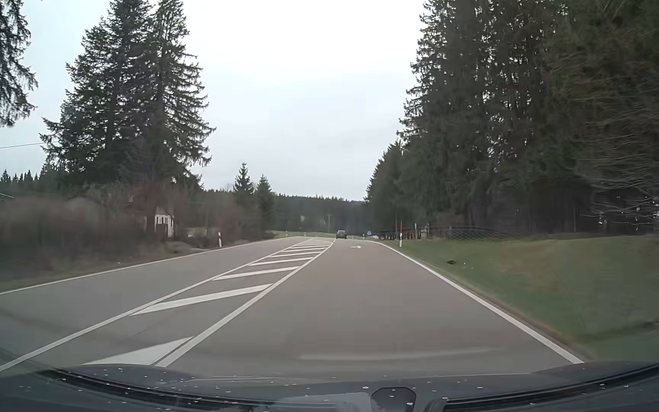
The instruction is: Follow the waypoints while adhering to traffic rules and regulations
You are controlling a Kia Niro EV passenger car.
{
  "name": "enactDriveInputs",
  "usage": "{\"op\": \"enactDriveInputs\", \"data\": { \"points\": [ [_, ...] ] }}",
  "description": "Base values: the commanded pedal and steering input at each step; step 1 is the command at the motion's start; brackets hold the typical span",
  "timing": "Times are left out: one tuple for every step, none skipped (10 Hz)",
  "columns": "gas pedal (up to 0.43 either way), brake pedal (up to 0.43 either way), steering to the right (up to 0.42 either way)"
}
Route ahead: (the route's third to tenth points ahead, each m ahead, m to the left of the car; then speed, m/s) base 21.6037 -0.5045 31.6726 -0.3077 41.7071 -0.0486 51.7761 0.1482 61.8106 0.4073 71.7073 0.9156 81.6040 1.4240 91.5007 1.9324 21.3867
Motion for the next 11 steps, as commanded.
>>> {"op": "enactDriveInputs", "data": {
  "points": [
    [0.079,0.0,0.0],
    [0.079,0.0,0.0],
    [0.079,0.0,0.0],
    [0.079,0.0,-0.001],
    [0.079,0.0,-0.001],
    [0.079,0.0,-0.001],
    [0.079,0.0,-0.001],
    [0.079,0.0,-0.002],
    [0.087,0.0,-0.002],
    [0.087,0.0,-0.003],
    [0.098,0.0,-0.003]
  ]
}}
